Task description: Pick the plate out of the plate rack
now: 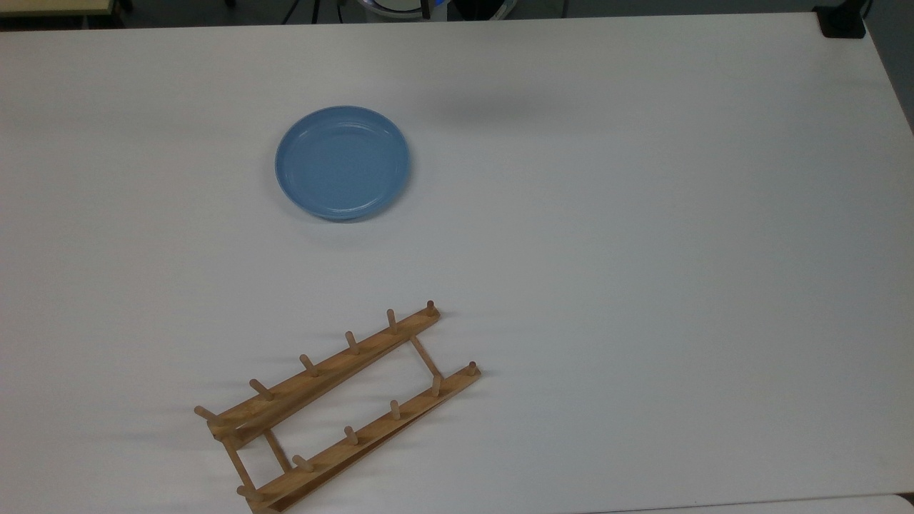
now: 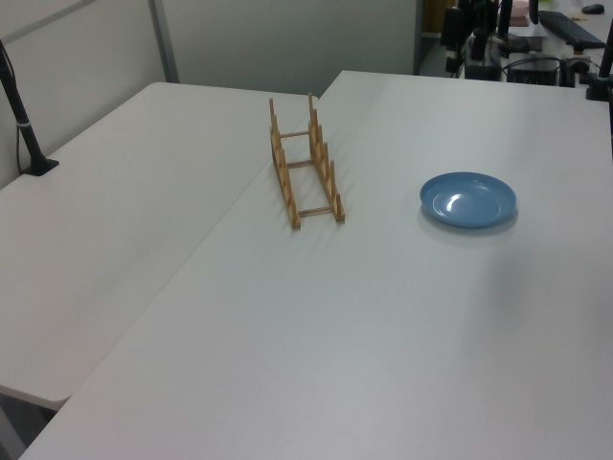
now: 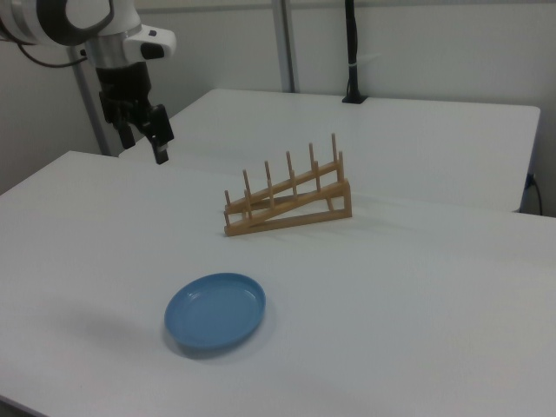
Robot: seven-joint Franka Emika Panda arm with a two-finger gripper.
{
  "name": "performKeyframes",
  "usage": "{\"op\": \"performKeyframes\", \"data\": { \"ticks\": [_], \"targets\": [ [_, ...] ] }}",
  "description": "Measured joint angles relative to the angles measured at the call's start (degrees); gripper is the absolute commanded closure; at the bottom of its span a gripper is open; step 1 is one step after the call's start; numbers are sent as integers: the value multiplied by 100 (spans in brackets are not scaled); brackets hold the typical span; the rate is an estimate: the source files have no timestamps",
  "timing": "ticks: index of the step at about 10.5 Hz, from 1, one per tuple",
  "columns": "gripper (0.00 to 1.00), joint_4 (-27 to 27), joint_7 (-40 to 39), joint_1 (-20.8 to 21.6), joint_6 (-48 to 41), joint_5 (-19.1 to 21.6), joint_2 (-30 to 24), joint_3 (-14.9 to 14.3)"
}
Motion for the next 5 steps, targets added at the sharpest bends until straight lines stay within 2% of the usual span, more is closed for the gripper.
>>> {"op": "performKeyframes", "data": {
  "ticks": [2,5],
  "targets": [
    [0,-20,-1073,15,358,-186,27,-62],
    [0,-21,-1465,3,632,-186,42,-289]
  ]
}}
